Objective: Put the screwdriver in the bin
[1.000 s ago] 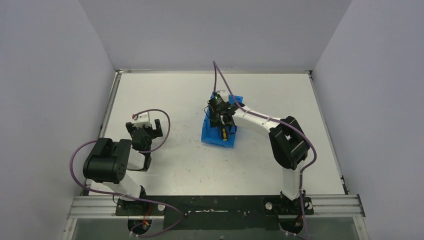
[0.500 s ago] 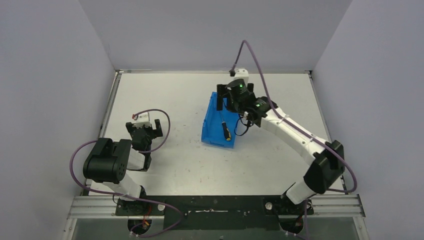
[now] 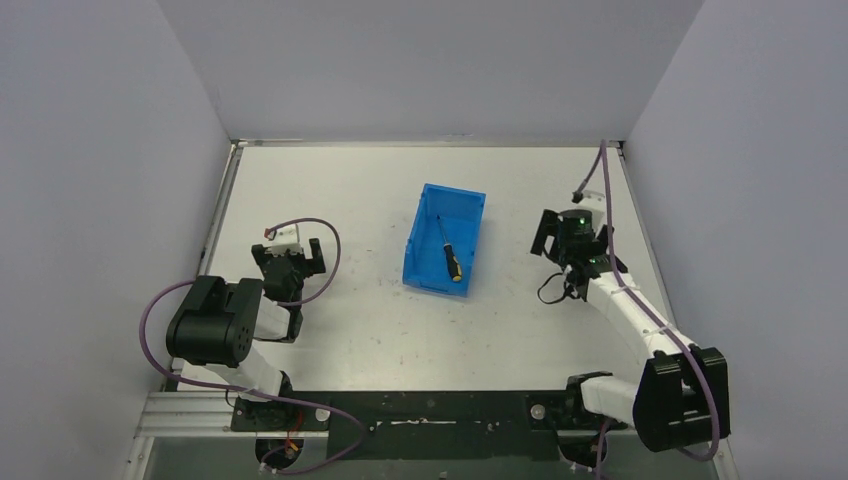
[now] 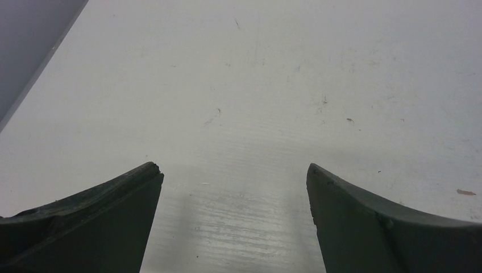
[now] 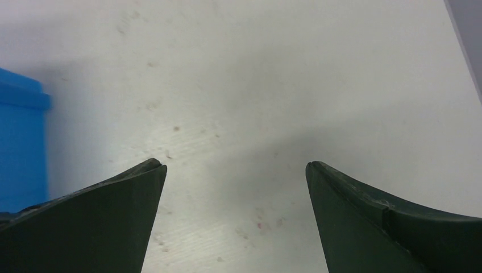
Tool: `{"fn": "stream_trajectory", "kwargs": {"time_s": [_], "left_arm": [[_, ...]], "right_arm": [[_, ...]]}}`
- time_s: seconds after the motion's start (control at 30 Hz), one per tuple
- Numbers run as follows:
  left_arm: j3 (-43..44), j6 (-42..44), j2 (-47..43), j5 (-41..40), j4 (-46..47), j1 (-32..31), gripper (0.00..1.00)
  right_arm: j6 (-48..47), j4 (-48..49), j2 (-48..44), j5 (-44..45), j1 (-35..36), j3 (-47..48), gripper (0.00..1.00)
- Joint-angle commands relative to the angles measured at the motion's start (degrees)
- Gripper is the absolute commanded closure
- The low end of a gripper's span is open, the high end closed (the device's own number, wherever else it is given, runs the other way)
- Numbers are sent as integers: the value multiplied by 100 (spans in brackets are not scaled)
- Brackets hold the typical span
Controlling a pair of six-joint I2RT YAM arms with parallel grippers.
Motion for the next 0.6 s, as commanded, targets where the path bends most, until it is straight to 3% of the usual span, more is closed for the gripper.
{"fn": "stream_trajectory", "kwargs": {"time_s": [0.0,0.2,0.57], "left_arm": [[121,45,-32,49,180,31,3],[121,48,-29,48,185,31,3],[116,48,-41,48,190,31,3]], "right_arm": [[-322,2101,-704,-575,-593,-1275,0],[-634,4283,-1189,-661,-778,-2968,0],[-838,4653,-1337,-893,-827,-3169,0]]}}
